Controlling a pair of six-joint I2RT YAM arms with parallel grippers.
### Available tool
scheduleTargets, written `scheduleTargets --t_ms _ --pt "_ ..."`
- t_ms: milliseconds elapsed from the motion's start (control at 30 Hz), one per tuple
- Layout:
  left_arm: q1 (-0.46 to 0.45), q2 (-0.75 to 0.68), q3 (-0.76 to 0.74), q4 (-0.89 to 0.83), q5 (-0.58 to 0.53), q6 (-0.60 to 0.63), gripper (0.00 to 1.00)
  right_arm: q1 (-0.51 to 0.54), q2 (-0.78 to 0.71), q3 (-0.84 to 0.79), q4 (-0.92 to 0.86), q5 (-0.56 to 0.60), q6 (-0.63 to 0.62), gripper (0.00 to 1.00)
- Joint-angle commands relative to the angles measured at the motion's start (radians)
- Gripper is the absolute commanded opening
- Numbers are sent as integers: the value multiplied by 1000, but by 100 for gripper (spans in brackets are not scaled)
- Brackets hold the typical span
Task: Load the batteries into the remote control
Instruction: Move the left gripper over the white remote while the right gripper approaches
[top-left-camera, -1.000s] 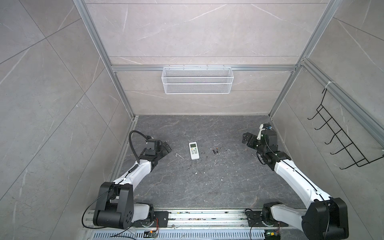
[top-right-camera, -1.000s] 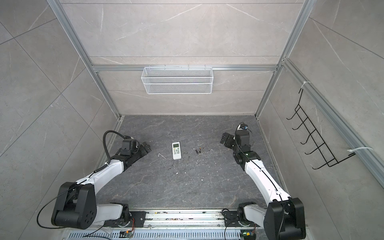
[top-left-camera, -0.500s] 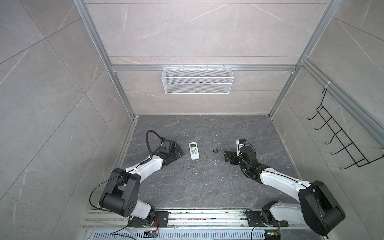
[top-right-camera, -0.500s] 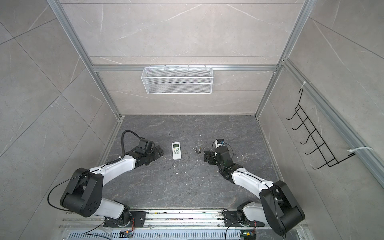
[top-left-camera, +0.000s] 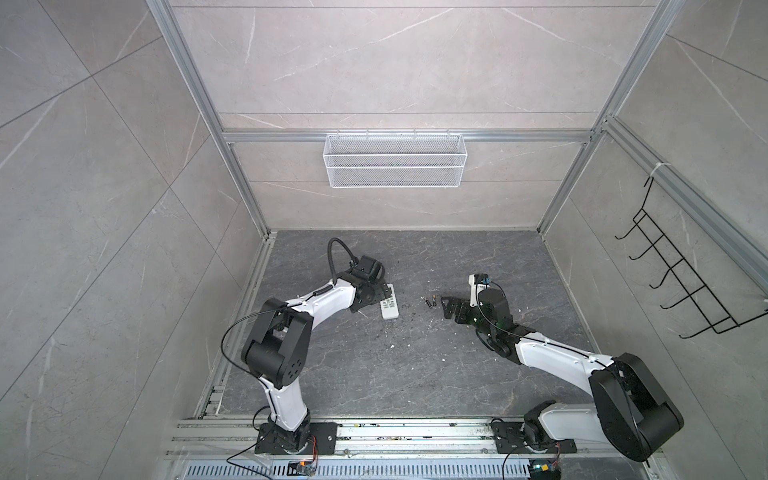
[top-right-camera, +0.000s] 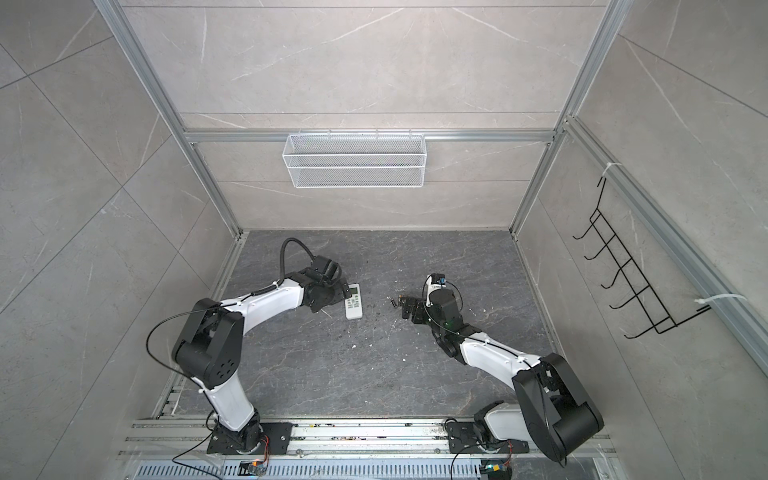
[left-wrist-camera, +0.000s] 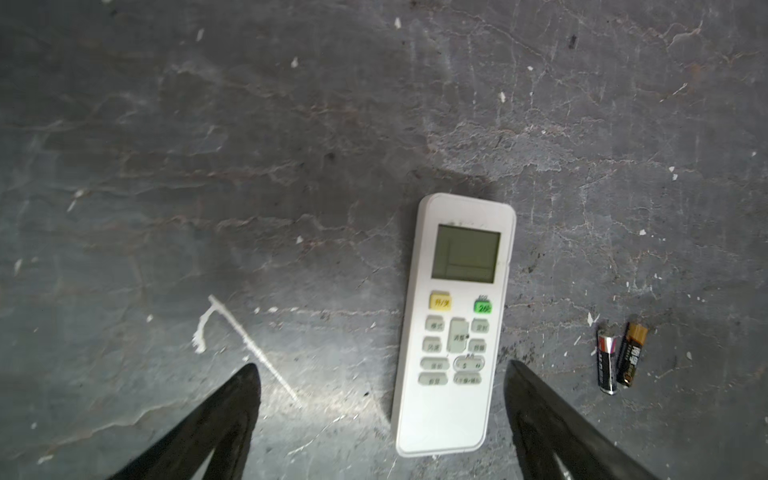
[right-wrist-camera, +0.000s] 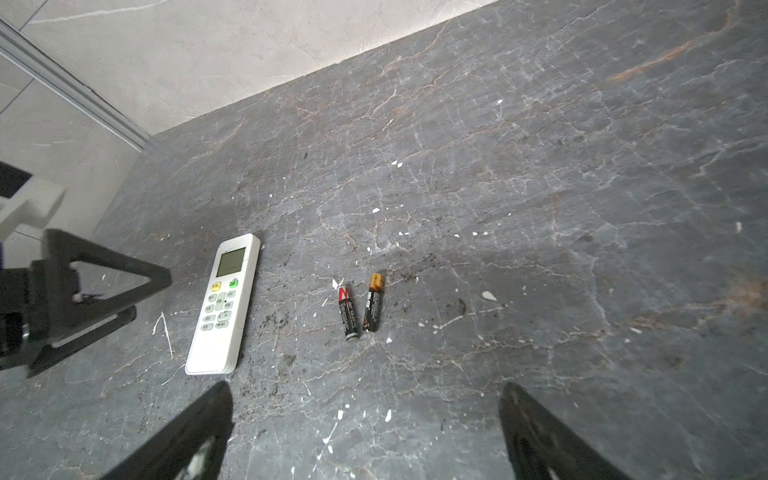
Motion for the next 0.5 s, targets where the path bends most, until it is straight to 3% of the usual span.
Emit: scheduleTargets --t_ms 0,167,233,333,467 --pt "-44 90 137 -146 -43 72 93 5 20 3 21 -9 7 98" --pt "-86 226 296 -240 -43 108 95 17 42 25 10 -35 -10 93" --pt "-96 261 342 -300 -99 107 94 18 49 25 15 -36 -10 93" --pt "-102 277 359 -346 -173 100 94 21 55 26 18 -36 -13 93" --pt "-102 284 354 -334 -155 96 94 26 53 28 16 -28 -16 93"
